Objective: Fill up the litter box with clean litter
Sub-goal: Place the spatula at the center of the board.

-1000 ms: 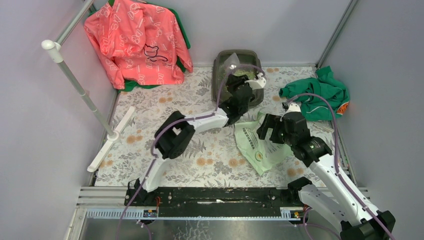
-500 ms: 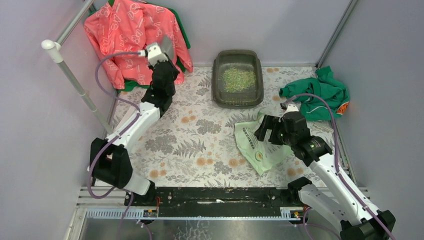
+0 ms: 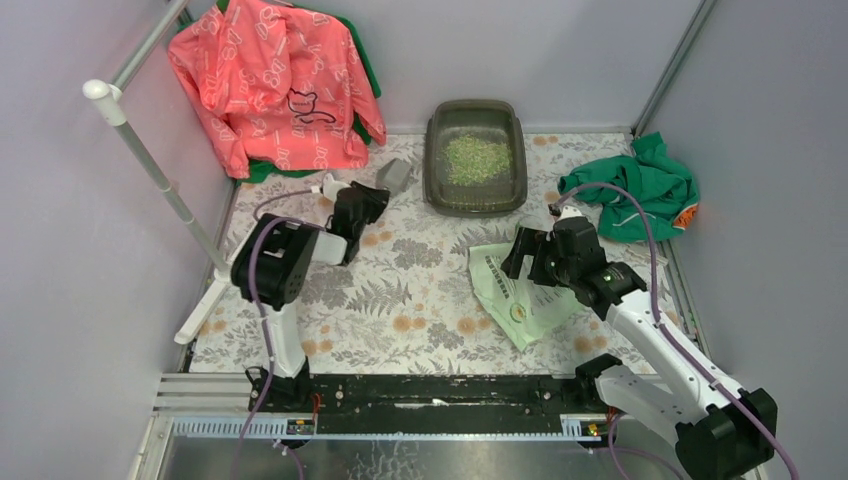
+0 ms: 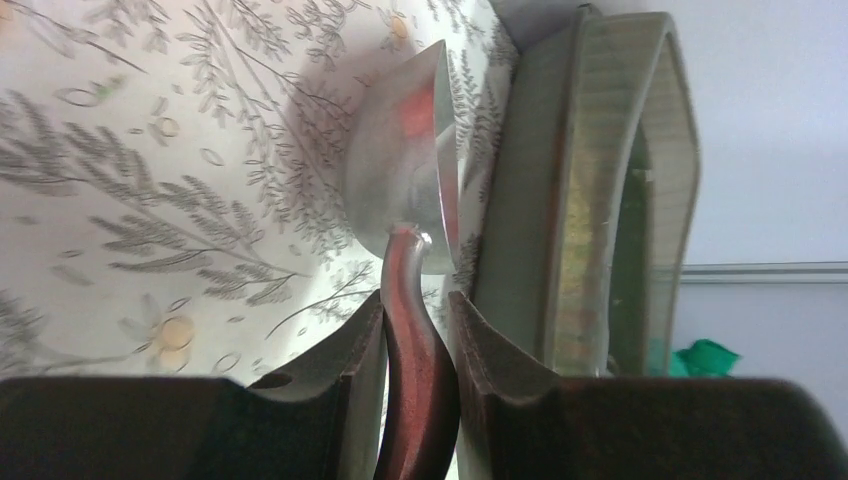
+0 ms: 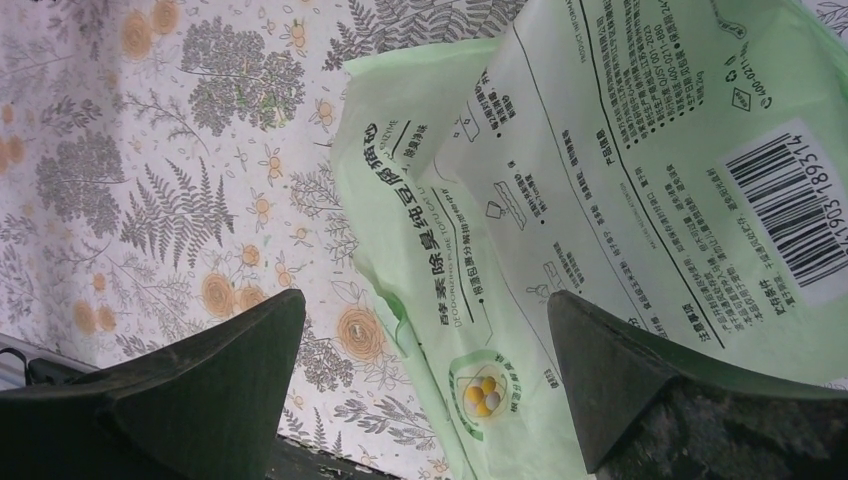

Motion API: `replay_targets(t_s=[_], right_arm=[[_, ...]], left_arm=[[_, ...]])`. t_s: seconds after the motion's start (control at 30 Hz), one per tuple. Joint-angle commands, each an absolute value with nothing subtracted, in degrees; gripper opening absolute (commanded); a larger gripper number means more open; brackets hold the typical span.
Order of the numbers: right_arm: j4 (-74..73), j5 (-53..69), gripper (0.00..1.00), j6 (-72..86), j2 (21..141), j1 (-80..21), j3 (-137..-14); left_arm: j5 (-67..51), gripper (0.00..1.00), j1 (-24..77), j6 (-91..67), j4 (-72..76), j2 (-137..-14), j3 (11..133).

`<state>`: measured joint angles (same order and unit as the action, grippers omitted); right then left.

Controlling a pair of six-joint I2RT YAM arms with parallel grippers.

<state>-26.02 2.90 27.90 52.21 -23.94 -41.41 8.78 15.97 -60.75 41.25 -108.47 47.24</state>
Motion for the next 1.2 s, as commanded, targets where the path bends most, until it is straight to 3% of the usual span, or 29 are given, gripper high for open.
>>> replay_targets(t_s=[0.0,0.17,0.27,0.37,0.4,0.5,0.53,0.57,0.6,0.87,1.17], right_arm=[[-21.68,3.73,1.00,27.13,54.32,-23.73,-40.96],[-20.14,2.98,1.00,25.97,57.56,-23.73,-40.88],[-19.65,2.17,1.00,25.43,58.50,-23.73,-40.61],[-19.26,2.27,1.00,25.41,58.88,-23.73,-40.61],[-19.57,2.53,1.00,25.12,58.86,-23.73,-40.65],[-20.99,1.66,1.00,24.91,58.27,-23.77,-40.98],[-21.56,1.67,1.00,24.86,57.94,-23.81,-41.20],[-22.14,1.67,1.00,24.91,57.59,-23.81,-41.34],[-22.69,1.70,1.00,24.93,57.24,-23.82,-41.39],[-27.78,2.83,1.00,26.45,54.28,-26.02,-40.95],[-31.44,-14.54,0.96,33.82,65.35,-43.82,-44.36]], left_arm=[[6.09,0.00,15.56,-71.08,64.62,-115.68,49.38],[5.42,0.01,15.99,-73.15,67.75,-124.54,56.69],[4.17,0.11,16.06,-74.04,66.98,-128.79,61.74],[1.80,0.33,15.68,-73.81,63.31,-130.81,66.18],[0.28,0.44,15.22,-73.23,59.55,-129.22,66.35],[-0.81,0.50,14.51,-72.90,52.53,-123.87,62.89],[-1.21,0.61,14.34,-72.68,51.23,-121.80,61.11],[-1.73,0.87,14.33,-72.05,50.46,-120.09,59.74],[-2.59,0.97,14.33,-70.99,49.27,-118.99,59.31],[-7.50,0.99,13.50,-68.17,43.77,-103.70,47.44],[-7.10,0.98,17.56,-61.65,32.47,-83.38,32.14]])
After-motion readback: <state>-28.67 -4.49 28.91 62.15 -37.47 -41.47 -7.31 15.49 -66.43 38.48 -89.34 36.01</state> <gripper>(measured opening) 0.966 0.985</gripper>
